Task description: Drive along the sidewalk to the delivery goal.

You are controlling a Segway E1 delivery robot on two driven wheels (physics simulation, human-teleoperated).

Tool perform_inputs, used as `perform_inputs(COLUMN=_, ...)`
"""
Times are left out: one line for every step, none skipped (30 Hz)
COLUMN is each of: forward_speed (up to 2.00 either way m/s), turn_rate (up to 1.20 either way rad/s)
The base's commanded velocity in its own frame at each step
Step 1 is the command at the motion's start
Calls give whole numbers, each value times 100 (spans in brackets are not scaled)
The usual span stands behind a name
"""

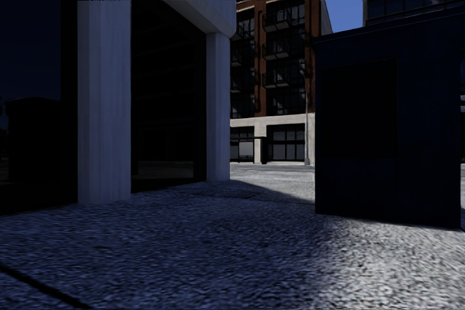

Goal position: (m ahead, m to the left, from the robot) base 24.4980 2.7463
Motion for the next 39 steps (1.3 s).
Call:
perform_inputs(forward_speed=200, turn_rate=0)
perform_inputs(forward_speed=200, turn_rate=0)
perform_inputs(forward_speed=200, turn_rate=0)
perform_inputs(forward_speed=200, turn_rate=0)
perform_inputs(forward_speed=200, turn_rate=0)
perform_inputs(forward_speed=200, turn_rate=0)
perform_inputs(forward_speed=200, turn_rate=0)
perform_inputs(forward_speed=200, turn_rate=0)
perform_inputs(forward_speed=200, turn_rate=0)
perform_inputs(forward_speed=200, turn_rate=0)
perform_inputs(forward_speed=200, turn_rate=0)
perform_inputs(forward_speed=200, turn_rate=0)
perform_inputs(forward_speed=200, turn_rate=0)
perform_inputs(forward_speed=200, turn_rate=0)
perform_inputs(forward_speed=200, turn_rate=0)
perform_inputs(forward_speed=200, turn_rate=0)
perform_inputs(forward_speed=200, turn_rate=0)
perform_inputs(forward_speed=200, turn_rate=0)
perform_inputs(forward_speed=200, turn_rate=0)
perform_inputs(forward_speed=200, turn_rate=0)
perform_inputs(forward_speed=200, turn_rate=0)
perform_inputs(forward_speed=200, turn_rate=0)
perform_inputs(forward_speed=200, turn_rate=0)
perform_inputs(forward_speed=200, turn_rate=0)
perform_inputs(forward_speed=200, turn_rate=0)
perform_inputs(forward_speed=200, turn_rate=0)
perform_inputs(forward_speed=200, turn_rate=0)
perform_inputs(forward_speed=200, turn_rate=0)
perform_inputs(forward_speed=200, turn_rate=0)
perform_inputs(forward_speed=200, turn_rate=0)
perform_inputs(forward_speed=200, turn_rate=0)
perform_inputs(forward_speed=200, turn_rate=0)
perform_inputs(forward_speed=200, turn_rate=0)
perform_inputs(forward_speed=200, turn_rate=-15)
perform_inputs(forward_speed=200, turn_rate=-23)
perform_inputs(forward_speed=200, turn_rate=-24)
perform_inputs(forward_speed=200, turn_rate=-24)
perform_inputs(forward_speed=200, turn_rate=-24)
perform_inputs(forward_speed=200, turn_rate=-25)
